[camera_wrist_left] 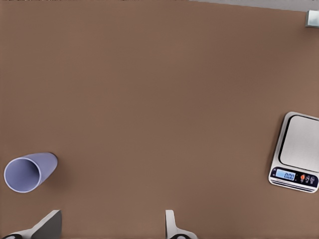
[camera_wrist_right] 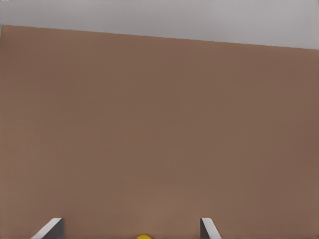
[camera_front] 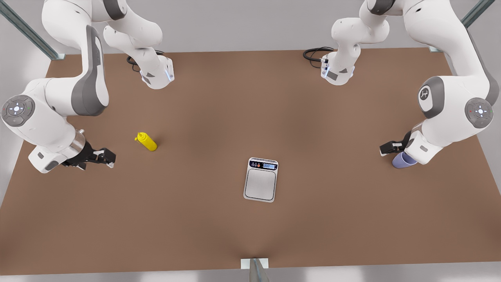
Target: Move cup to the weight, pick up sauce bottle, pour sauce
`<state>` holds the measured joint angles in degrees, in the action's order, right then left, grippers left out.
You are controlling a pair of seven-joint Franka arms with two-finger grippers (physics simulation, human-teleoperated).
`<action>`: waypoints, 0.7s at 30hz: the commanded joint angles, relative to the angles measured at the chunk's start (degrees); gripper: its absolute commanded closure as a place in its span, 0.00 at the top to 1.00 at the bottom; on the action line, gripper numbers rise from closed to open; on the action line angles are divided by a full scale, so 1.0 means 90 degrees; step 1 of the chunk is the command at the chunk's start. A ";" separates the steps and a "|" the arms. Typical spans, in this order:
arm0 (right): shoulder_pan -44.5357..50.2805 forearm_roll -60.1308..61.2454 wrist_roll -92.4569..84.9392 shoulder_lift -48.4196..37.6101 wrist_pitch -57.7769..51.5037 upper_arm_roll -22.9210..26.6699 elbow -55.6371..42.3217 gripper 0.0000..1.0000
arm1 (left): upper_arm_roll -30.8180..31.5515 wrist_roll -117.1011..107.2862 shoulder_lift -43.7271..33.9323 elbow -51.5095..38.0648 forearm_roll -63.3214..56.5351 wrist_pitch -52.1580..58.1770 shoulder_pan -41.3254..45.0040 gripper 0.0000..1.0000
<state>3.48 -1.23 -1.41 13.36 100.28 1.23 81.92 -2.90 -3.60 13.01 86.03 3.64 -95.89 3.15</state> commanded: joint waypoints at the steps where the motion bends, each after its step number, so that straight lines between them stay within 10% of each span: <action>1: 0.0004 0.0000 0.0000 0.0000 0.0000 0.0000 0.0000 1.00 | 0.0000 0.0000 0.0000 0.0001 -0.0004 0.0000 0.0001 1.00; 21: -0.0211 0.0049 -0.2753 0.0019 0.0059 -0.0010 0.0478 1.00 | -0.1680 0.1309 -0.0030 0.3156 -0.0053 -0.3222 0.0011 1.00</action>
<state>1.21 -0.72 -29.79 13.61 101.17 1.14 86.51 -18.01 8.17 12.88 114.43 3.18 -125.34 3.20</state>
